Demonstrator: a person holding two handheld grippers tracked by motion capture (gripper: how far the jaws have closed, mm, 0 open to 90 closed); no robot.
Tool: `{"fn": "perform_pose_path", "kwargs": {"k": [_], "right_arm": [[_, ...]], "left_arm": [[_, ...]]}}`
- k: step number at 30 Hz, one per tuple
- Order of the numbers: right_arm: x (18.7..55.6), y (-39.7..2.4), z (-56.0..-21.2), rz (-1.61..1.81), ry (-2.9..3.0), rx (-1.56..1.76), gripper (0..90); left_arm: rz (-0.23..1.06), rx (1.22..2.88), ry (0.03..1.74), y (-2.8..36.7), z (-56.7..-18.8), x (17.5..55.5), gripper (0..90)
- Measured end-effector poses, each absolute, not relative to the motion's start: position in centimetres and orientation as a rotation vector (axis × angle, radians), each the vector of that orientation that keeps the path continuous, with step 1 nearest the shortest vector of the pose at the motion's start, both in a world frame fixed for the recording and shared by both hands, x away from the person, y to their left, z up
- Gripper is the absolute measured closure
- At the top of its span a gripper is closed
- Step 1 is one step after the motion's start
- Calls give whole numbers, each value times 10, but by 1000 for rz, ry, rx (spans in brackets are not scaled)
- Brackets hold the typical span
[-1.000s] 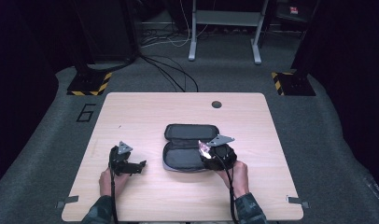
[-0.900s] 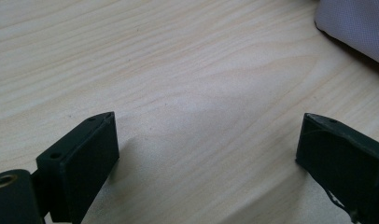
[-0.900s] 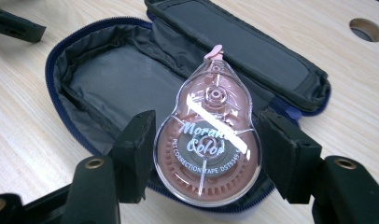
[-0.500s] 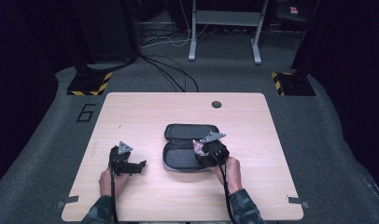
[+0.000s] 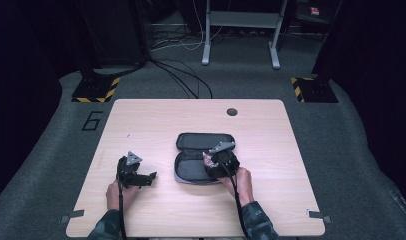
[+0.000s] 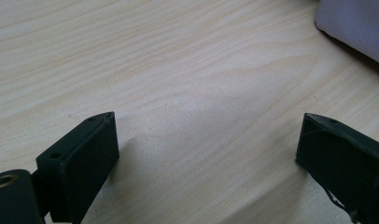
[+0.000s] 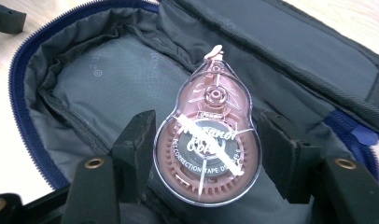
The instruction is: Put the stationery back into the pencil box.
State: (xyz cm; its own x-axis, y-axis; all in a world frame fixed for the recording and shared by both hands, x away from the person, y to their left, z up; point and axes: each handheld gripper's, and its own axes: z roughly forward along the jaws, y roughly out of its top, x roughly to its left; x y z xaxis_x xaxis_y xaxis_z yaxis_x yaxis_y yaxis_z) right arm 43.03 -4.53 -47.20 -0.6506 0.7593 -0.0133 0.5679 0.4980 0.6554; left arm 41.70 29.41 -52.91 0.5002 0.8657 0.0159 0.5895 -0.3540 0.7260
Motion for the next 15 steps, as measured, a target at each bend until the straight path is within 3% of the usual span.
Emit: {"fn": "perform_pose_path", "kwargs": {"k": [15], "right_arm": [[437, -39, -489, 870, 2500, 1175, 386]], "left_arm": [[531, 2076, 1189, 294, -529, 417, 55]]}}
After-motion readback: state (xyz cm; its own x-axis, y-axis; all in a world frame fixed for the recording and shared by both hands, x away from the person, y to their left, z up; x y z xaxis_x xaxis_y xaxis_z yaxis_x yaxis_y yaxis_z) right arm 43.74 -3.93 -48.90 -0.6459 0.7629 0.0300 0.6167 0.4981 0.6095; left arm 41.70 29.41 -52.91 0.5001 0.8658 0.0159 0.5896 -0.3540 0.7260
